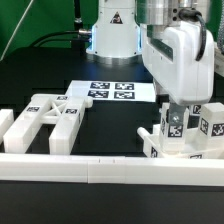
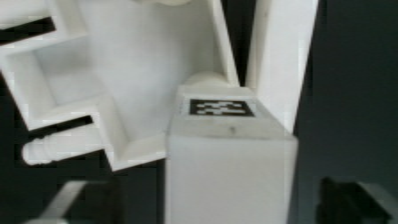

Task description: Assemble chair

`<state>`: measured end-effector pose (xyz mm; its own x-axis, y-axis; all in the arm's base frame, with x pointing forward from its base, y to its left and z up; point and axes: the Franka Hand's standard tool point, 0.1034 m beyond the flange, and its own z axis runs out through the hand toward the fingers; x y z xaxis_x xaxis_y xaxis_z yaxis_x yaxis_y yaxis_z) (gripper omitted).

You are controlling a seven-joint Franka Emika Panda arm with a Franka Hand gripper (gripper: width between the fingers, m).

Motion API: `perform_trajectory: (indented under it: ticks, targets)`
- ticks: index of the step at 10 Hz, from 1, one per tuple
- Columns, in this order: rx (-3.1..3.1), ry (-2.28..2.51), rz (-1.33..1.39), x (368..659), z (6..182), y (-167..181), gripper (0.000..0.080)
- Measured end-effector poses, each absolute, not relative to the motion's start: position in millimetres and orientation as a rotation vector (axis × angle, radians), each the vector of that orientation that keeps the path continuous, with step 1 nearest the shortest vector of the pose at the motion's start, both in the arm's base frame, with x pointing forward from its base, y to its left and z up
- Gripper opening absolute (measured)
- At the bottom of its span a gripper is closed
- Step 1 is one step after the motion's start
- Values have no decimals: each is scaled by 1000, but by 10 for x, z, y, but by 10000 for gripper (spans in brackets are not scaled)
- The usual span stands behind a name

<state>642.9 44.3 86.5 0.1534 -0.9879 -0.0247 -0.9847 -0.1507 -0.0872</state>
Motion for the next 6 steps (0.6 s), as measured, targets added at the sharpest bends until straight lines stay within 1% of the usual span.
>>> perform_trajectory:
  ticks: [1,2,3,6]
  targets:
    - [-2410,1875,-83,6454,875,465,625]
    - [-2558,1637,-152,6512,886,541,644]
    - [-2565,1611,-174,6516,875,603,644]
    - [-2749,1303,-193,6516,874,592,649]
